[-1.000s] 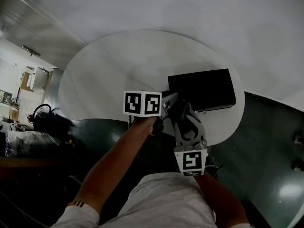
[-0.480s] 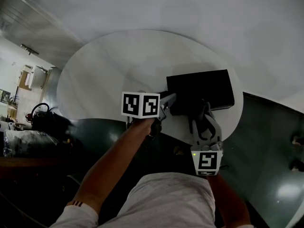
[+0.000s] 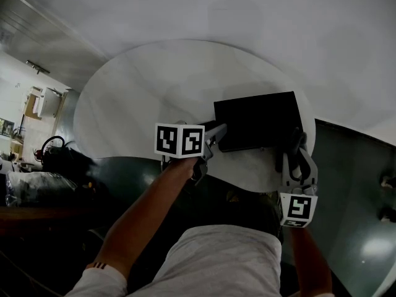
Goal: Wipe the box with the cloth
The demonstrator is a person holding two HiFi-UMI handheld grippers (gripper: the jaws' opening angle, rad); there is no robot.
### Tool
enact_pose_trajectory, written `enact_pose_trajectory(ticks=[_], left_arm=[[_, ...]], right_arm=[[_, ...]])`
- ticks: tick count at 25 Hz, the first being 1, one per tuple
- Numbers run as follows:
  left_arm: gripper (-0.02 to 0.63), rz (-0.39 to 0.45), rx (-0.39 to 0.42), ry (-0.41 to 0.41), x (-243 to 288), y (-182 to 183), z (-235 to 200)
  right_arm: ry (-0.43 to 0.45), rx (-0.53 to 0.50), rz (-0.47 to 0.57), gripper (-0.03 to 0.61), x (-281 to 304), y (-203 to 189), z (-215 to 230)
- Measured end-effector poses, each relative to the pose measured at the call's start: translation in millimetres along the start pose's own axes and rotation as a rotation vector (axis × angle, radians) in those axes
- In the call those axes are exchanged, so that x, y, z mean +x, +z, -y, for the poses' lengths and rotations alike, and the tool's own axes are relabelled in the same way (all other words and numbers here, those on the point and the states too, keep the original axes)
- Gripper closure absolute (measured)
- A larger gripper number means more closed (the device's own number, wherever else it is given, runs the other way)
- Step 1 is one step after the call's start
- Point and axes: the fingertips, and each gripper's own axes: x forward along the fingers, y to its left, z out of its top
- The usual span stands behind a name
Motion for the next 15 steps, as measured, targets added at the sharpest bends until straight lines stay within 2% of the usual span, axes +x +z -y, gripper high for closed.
enact_pose_trajectory(ticks=[6, 11, 15], left_arm=[[0.457, -0.010, 0.012, 0.010, -2.1, -0.8, 2.9], [0.457, -0.001, 0.029, 0.007, -14.3, 2.6, 6.9], [0.457, 0.058, 0.065, 0.006, -34.8, 18.3, 15.4]], right_arm=[[0.035, -0.006, -0.011, 0.483, -8.4, 24.0, 12.7], [0.118, -0.012, 0.000, 0.483, -4.6, 56.6, 22.3], [0.206, 0.001, 0.011, 0.483, 4.1, 87.6, 22.3]])
